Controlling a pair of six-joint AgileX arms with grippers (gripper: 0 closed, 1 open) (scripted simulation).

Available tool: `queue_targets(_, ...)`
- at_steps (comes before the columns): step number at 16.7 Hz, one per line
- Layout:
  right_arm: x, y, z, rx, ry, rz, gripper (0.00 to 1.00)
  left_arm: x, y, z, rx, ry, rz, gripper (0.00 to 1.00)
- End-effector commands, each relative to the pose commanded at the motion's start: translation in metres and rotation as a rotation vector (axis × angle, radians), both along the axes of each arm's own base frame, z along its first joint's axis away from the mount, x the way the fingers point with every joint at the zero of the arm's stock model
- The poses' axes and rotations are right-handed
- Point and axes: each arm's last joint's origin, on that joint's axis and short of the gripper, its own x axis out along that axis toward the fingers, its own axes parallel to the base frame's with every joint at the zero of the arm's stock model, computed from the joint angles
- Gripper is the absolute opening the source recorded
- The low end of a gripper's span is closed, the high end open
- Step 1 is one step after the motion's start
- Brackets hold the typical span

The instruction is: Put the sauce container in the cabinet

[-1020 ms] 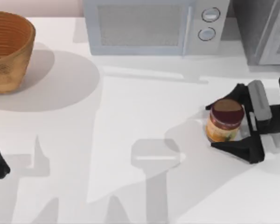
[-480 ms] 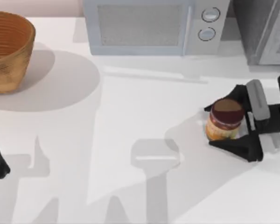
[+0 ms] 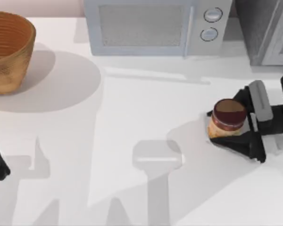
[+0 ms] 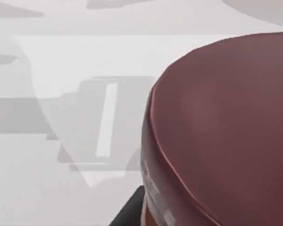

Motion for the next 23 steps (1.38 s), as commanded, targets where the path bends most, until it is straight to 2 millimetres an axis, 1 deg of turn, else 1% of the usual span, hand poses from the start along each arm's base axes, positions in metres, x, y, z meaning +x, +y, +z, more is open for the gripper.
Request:
queue_targets(2, 0.0, 0.0, 0.0, 0.0, 0.0, 0.0, 0.02, 0.0, 0.0, 0.0, 0.0, 0.0, 0.0, 1.0)
queue_targets(3, 0.0, 0.0, 0.0, 0.0, 0.0, 0.0, 0.0, 0.0, 0.0, 0.0, 0.0, 0.0, 0.0, 1.0)
queue_targets(11, 0.0, -0.001, -0.001, 0.0, 0.003, -0.004, 0.0, 0.0, 0.0, 0.0, 0.0, 0.0, 0.0, 1.0)
queue_targets(13, 0.002, -0.001, 0.004, 0.001, -0.003, -0.004, 0.0, 0.0, 0.0, 0.0, 0.0, 0.0, 0.0, 1.0)
queue_targets(16, 0.007, -0.001, 0.029, 0.005, -0.005, -0.003, 0.0, 0.0, 0.0, 0.0, 0.0, 0.0, 0.0, 1.0)
queue_targets(18, 0.007, 0.0, 0.048, 0.005, 0.03, 0.0, 0.0, 0.0, 0.0, 0.0, 0.0, 0.0, 0.0, 1.0)
queue_targets(23, 0.005, 0.001, 0.12, 0.003, 0.014, 0.006, 0.0, 0.0, 0.0, 0.0, 0.0, 0.0, 0.0, 1.0)
